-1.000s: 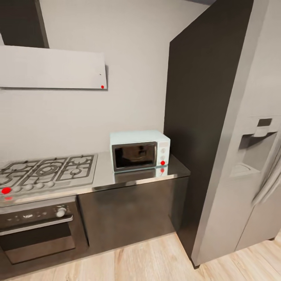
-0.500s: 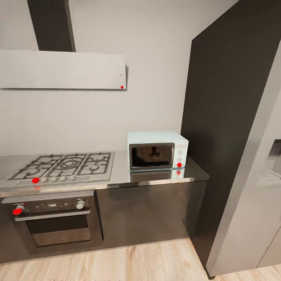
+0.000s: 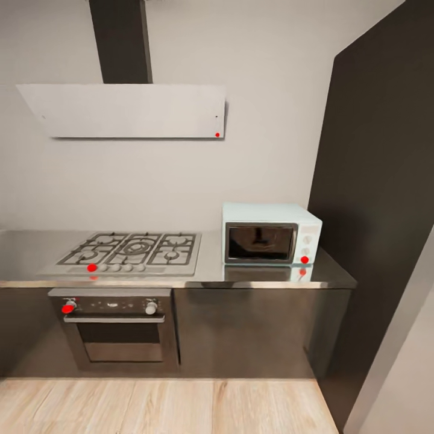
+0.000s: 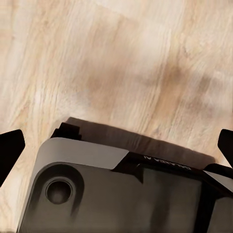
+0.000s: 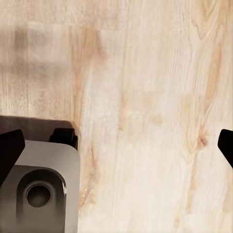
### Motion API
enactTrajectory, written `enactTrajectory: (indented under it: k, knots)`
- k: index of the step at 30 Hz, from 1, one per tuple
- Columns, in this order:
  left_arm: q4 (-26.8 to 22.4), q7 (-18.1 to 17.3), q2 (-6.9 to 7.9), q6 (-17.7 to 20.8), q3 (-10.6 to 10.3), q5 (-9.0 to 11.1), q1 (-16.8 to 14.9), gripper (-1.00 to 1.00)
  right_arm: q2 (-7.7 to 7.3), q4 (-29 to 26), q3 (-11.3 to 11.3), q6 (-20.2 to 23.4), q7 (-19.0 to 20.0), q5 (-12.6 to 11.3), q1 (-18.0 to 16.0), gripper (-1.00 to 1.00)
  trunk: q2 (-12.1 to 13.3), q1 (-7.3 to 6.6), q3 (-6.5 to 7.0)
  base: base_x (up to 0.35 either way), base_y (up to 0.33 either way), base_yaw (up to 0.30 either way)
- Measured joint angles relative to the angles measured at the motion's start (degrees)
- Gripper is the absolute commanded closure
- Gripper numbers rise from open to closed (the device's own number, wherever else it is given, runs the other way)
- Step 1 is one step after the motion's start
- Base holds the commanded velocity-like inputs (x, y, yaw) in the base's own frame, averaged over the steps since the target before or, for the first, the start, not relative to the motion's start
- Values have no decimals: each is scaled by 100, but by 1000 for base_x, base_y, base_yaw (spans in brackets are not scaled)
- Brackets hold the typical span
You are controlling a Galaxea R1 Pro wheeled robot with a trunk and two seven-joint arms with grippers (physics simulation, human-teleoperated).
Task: In the kitchen, take the popcorn bag from the countertop, put it into the microwave, and heat it until the popcorn is cooked so the cooked popcorn ends up inside the bag.
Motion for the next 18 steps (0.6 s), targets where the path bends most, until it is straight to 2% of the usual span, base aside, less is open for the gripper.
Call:
enactTrajectory:
  k: [4, 14, 18]
  knots:
    - [1, 1, 0, -3, 0, 1, 0, -100, 0, 0, 0, 16, 1, 0, 0, -100, 0, 0, 0, 0, 0, 141]
    - [1, 6, -6, 1, 2, 1, -1, -100, -1, -1, 0, -5, 1, 0, 1, -100, 0, 0, 0, 0, -5, 5]
    - [2, 8, -9, 8, 1, 0, -1, -100, -9, -1, -2, -5, -1, 0, 0, -100, 0, 0, 0, 0, -231, 0]
